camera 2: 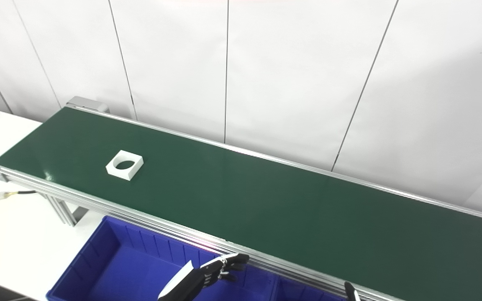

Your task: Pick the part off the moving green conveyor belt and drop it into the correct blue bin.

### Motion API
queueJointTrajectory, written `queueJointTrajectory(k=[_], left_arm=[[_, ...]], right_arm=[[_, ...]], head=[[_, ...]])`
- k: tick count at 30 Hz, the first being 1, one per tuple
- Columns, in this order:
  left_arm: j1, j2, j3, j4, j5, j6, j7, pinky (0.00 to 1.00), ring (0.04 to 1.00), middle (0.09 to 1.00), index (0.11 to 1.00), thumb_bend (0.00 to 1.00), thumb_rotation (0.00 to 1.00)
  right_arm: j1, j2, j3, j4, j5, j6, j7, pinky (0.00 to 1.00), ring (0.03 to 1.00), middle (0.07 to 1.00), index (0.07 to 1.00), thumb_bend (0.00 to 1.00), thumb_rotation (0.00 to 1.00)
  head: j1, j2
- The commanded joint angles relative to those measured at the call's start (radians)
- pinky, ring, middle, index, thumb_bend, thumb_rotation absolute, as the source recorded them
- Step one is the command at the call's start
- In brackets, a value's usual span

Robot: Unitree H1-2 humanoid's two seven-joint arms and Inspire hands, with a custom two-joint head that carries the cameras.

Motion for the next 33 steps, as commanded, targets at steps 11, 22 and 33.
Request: queueJointTrajectory(k=[11, 22, 33], left_arm=[[-0.047, -0.002, 0.041, -0.126, -0.016, -0.049, 0.028, 0.74, 0.848, 0.885, 0.864, 0.91, 0.24], [-0.203, 0.083, 0.117, -0.268, -0.008, 0.131, -0.008, 0.83, 0.915, 0.947, 0.95, 0.81, 0.28], [-0.365, 0.188, 0.18, -0.218, 0.033, 0.247, -0.033, 0.9, 0.966, 0.974, 0.954, 0.77, 0.28]], right_arm=[[-0.028, 0.009, 0.002, 0.025, -0.006, -0.11, -0.021, 0.96, 0.947, 0.954, 1.0, 0.83, 0.15], [-0.053, 0.02, -0.003, 0.066, -0.003, -0.177, -0.033, 0.87, 0.915, 0.917, 0.989, 0.88, 0.18], [-0.062, 0.029, -0.001, 0.052, -0.009, -0.163, -0.037, 0.87, 0.899, 0.906, 0.968, 0.92, 0.22]], head=[[-0.039, 0.007], [-0.118, 0.039], [-0.159, 0.094]])
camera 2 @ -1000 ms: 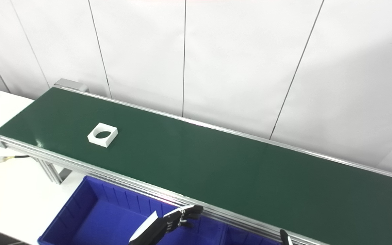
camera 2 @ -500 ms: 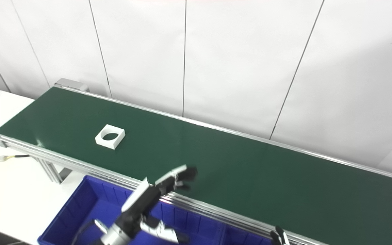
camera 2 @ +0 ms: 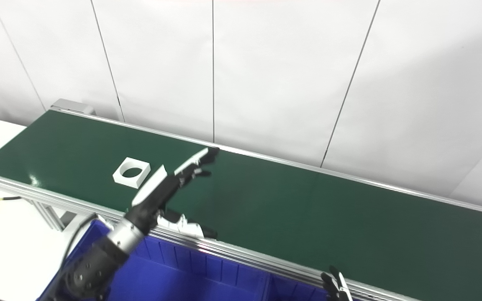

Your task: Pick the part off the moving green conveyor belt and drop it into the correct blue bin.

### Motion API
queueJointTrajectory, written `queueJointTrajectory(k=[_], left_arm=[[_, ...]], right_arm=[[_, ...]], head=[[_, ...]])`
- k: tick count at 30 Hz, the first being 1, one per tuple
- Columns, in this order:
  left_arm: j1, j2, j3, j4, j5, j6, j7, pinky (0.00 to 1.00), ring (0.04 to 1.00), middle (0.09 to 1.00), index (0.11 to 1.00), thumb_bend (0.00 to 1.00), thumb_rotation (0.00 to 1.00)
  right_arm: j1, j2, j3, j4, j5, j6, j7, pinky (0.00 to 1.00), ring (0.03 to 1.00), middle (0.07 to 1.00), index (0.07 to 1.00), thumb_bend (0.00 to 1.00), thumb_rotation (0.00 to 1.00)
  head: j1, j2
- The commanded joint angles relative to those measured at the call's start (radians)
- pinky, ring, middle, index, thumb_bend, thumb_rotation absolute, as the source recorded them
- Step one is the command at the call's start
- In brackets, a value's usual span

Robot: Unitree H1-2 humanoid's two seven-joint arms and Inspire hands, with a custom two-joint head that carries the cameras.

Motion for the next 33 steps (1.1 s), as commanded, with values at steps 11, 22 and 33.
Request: queueJointTrajectory(k=[11, 22, 33], left_arm=[[-0.191, 0.14, 0.016, 0.18, 0.093, 0.067, -0.012, 0.86, 0.94, 0.978, 0.958, 0.79, 0.29], [-0.319, 0.212, -0.054, 0.382, 0.199, 0.084, -0.048, 0.91, 0.983, 0.996, 0.969, 0.83, 0.23], [-0.421, 0.241, -0.113, 0.563, 0.27, 0.113, -0.069, 0.99, 1.0, 1.0, 0.961, 0.91, 0.16]], right_arm=[[0.004, 0.007, 0.002, -0.067, 0.001, -0.062, -0.01, 0.85, 0.876, 0.896, 0.953, 0.92, 0.23], [0.003, -0.001, 0.002, -0.073, -0.002, -0.052, -0.004, 0.84, 0.879, 0.9, 0.949, 0.92, 0.24], [-0.002, 0.004, 0.005, -0.068, 0.001, -0.047, -0.002, 0.86, 0.883, 0.899, 0.953, 0.91, 0.23]], head=[[-0.03, 0.039], [-0.011, 0.048], [0.001, 0.047]])
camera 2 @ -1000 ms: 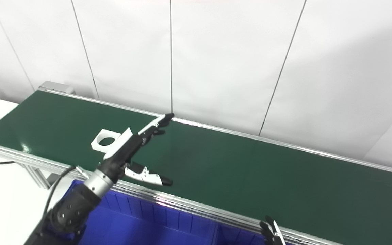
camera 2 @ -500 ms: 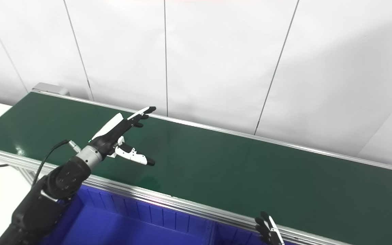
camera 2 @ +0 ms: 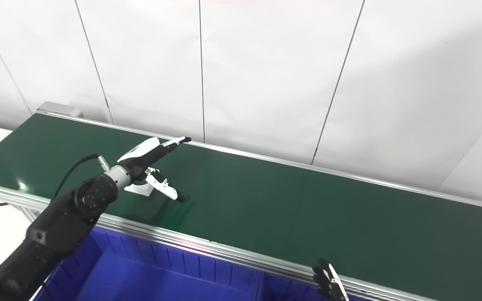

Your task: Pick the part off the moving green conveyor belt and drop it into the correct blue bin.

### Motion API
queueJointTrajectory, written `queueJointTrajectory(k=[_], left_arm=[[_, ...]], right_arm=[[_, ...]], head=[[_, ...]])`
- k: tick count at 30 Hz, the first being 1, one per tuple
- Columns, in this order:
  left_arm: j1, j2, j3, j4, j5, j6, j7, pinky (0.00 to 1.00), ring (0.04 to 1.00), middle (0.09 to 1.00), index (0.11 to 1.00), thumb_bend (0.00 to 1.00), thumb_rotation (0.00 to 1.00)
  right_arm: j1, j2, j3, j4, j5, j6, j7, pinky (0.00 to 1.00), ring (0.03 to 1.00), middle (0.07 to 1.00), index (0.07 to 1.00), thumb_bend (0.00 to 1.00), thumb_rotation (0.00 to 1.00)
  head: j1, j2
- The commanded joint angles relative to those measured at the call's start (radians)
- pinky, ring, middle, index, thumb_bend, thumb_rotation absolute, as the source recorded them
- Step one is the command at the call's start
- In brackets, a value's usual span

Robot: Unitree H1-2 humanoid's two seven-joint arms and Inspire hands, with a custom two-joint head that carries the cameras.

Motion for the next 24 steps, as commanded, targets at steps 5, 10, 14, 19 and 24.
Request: queueJointTrajectory(k=[5, 10, 14, 19, 24], left_arm=[[-0.076, 0.051, -0.034, 0.028, 0.075, 0.02, 0.019, 1.0, 1.0, 1.0, 0.969, 0.93, 0.19], [-0.102, 0.065, -0.064, 0.076, 0.122, 0.015, 0.025, 1.0, 1.0, 1.0, 0.963, 0.94, 0.17], [-0.112, 0.072, -0.067, 0.1, 0.112, 0.026, 0.001, 1.0, 1.0, 1.0, 0.965, 0.98, 0.17], [-0.121, 0.081, -0.094, 0.116, 0.15, 0.06, -0.006, 1.0, 1.0, 1.0, 0.974, 0.98, 0.15], [-0.129, 0.081, -0.123, 0.14, 0.19, 0.072, 0.004, 1.0, 1.0, 1.0, 0.976, 0.95, 0.14]], right_arm=[[-0.009, 0.0, 0.002, -0.031, 0.004, -0.045, -0.001, 0.86, 0.887, 0.901, 0.956, 0.91, 0.24], [-0.011, 0.0, 0.001, -0.027, 0.003, -0.047, -0.002, 0.87, 0.885, 0.899, 0.954, 0.91, 0.24], [-0.016, 0.0, 0.002, -0.021, -0.002, -0.048, -0.004, 0.86, 0.881, 0.898, 0.955, 0.91, 0.25], [-0.02, 0.003, 0.002, -0.018, -0.003, -0.05, -0.006, 0.87, 0.884, 0.9, 0.957, 0.91, 0.26], [-0.017, 0.002, 0.001, -0.018, 0.001, -0.055, -0.006, 0.86, 0.882, 0.901, 0.959, 0.9, 0.26]], head=[[0.005, 0.001], [0.015, 0.001], [0.021, 0.001], [0.02, 0.001], [0.021, 0.002]])
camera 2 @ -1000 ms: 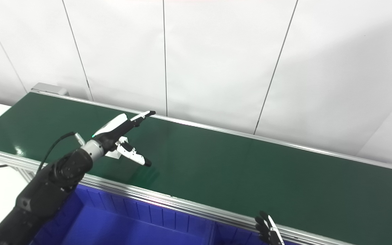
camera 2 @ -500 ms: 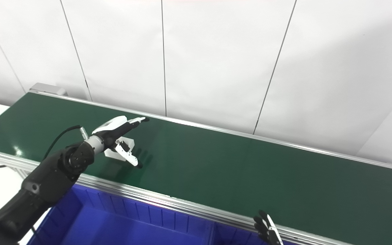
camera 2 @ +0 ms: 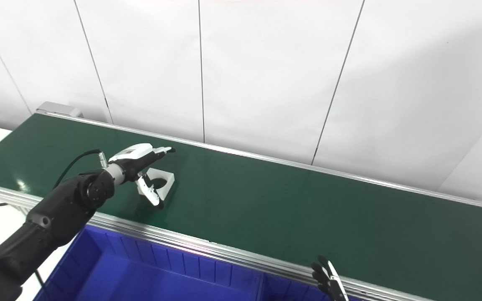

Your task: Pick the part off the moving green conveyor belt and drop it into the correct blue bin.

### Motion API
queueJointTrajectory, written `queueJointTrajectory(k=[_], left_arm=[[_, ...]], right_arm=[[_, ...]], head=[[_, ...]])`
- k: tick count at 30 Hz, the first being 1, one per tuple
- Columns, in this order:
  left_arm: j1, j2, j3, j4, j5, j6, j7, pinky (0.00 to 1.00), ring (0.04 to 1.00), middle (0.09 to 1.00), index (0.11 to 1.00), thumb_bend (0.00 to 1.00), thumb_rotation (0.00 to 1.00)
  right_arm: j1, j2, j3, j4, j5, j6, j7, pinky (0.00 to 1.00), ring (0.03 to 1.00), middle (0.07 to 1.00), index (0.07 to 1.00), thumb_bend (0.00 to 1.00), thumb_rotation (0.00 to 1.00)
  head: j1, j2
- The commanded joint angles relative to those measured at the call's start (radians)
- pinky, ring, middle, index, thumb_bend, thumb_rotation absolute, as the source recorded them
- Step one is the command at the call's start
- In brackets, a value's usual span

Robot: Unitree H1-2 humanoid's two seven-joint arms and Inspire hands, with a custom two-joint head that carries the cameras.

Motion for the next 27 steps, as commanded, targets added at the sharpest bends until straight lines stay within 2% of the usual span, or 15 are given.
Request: queueJointTrajectory(k=[1, 5, 8, 15, 16, 19, 20, 21, 22, 27], left_arm=[[-0.061, 0.025, 0.001, -0.002, 0.02, 0.016, 0.02, 1.0, 1.0, 1.0, 0.977, 0.95, 0.14], [-0.064, 0.02, -0.019, 0.018, 0.051, 0.004, 0.05, 1.0, 1.0, 1.0, 0.978, 0.93, 0.12], [-0.062, 0.005, -0.024, 0.03, 0.054, 0.003, 0.073, 1.0, 1.0, 1.0, 0.976, 0.89, 0.04], [-0.063, -0.044, -0.035, 0.08, 0.053, -0.042, 0.179, 0.96, 0.973, 0.976, 0.944, 0.78, 0.0], [-0.063, -0.052, -0.034, 0.088, 0.049, -0.054, 0.197, 0.92, 0.95, 0.958, 0.928, 0.76, 0.0], [-0.07, -0.081, -0.03, 0.134, 0.038, -0.123, 0.276, 0.74, 0.803, 0.856, 0.857, 0.65, 0.0], [-0.076, -0.093, -0.028, 0.153, 0.03, -0.136, 0.29, 0.62, 0.696, 0.767, 0.814, 0.56, 0.0], [-0.081, -0.105, -0.024, 0.168, 0.021, -0.147, 0.3, 0.57, 0.653, 0.69, 0.785, 0.53, 0.0], [-0.085, -0.115, -0.02, 0.18, 0.01, -0.16, 0.307, 0.52, 0.604, 0.561, 0.74, 0.52, 0.0], [-0.106, -0.15, -0.015, 0.217, -0.027, -0.206, 0.304, 0.51, 0.6, 0.501, 0.664, 0.52, 0.0]], right_arm=[[-0.004, 0.001, -0.002, -0.022, 0.009, -0.057, -0.006, 0.86, 0.882, 0.901, 0.96, 0.9, 0.26], [0.0, 0.0, -0.004, -0.033, 0.01, -0.048, -0.005, 0.86, 0.884, 0.903, 0.96, 0.9, 0.26], [0.004, 0.0, -0.005, -0.035, 0.012, -0.053, -0.005, 0.86, 0.883, 0.902, 0.96, 0.9, 0.26], [0.016, -0.006, -0.005, -0.049, 0.004, -0.057, -0.006, 0.87, 0.881, 0.903, 0.963, 0.88, 0.27], [0.018, -0.005, -0.006, -0.053, 0.005, -0.058, -0.007, 0.87, 0.881, 0.903, 0.962, 0.88, 0.27], [0.023, -0.005, -0.008, -0.058, 0.002, -0.061, -0.01, 0.87, 0.881, 0.902, 0.961, 0.88, 0.27], [0.025, -0.006, -0.009, -0.058, 0.003, -0.064, -0.011, 0.85, 0.877, 0.9, 0.959, 0.88, 0.28], [0.026, -0.007, -0.009, -0.059, 0.006, -0.066, -0.01, 0.85, 0.879, 0.901, 0.96, 0.88, 0.28], [0.028, -0.007, -0.009, -0.062, 0.01, -0.063, -0.009, 0.86, 0.882, 0.904, 0.962, 0.88, 0.28], [0.033, -0.004, -0.011, -0.073, 0.011, -0.064, -0.011, 0.85, 0.881, 0.902, 0.96, 0.88, 0.29]], head=[[0.002, 0.0], [0.002, 0.003], [0.001, 0.008], [0.003, 0.021], [0.004, 0.024], [0.006, 0.028], [0.008, 0.031], [0.008, 0.031], [0.009, 0.036], [0.01, 0.047]])
